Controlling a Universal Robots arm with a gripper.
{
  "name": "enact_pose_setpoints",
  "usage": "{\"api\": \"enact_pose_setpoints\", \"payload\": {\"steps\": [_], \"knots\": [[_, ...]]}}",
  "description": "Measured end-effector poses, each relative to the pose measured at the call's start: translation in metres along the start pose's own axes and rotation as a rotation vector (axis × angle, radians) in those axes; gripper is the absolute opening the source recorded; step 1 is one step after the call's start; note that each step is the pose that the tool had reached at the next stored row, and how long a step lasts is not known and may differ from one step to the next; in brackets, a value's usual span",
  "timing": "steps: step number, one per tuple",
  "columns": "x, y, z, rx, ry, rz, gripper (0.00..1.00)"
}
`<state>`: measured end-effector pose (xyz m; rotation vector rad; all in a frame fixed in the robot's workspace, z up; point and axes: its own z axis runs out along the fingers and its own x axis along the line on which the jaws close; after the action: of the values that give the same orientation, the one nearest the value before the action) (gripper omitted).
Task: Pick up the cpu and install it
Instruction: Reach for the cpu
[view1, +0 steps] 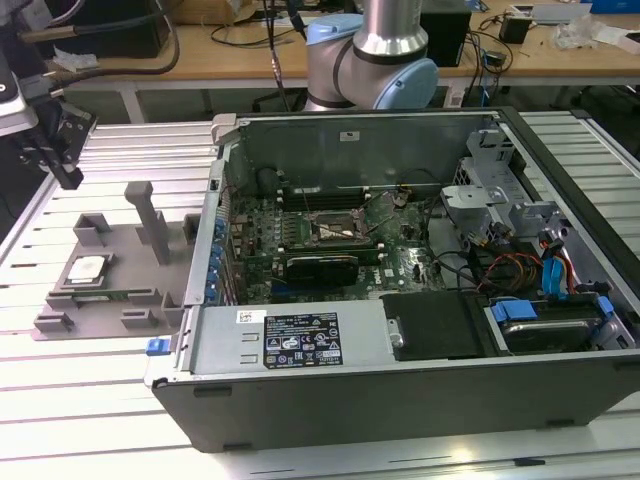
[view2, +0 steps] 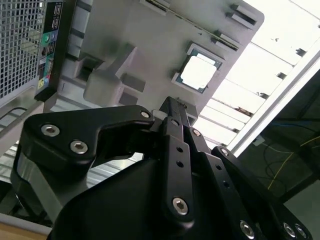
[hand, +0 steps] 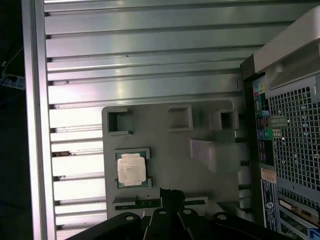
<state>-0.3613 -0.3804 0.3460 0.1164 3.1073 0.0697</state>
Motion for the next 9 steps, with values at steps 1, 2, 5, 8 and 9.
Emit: {"api": "enact_pose_setpoints", "payload": {"steps": [1, 2, 5, 8, 9], "knots": [[0.0017, -0.0002, 0.0019, -0.0001, 0.0, 0.0, 0.11], [0.0032, -0.0004, 0.004, -0.0002, -0.0002, 0.0, 0.11], [0.0066, -0.001, 0.0121, -0.0001, -0.0001, 0.0, 0.11], [0.0078, -0.0013, 0.0154, 0.0, 0.0001, 0.0, 0.11], [0.0078, -0.0012, 0.0155, 0.0, 0.0, 0.0, 0.11]]}}
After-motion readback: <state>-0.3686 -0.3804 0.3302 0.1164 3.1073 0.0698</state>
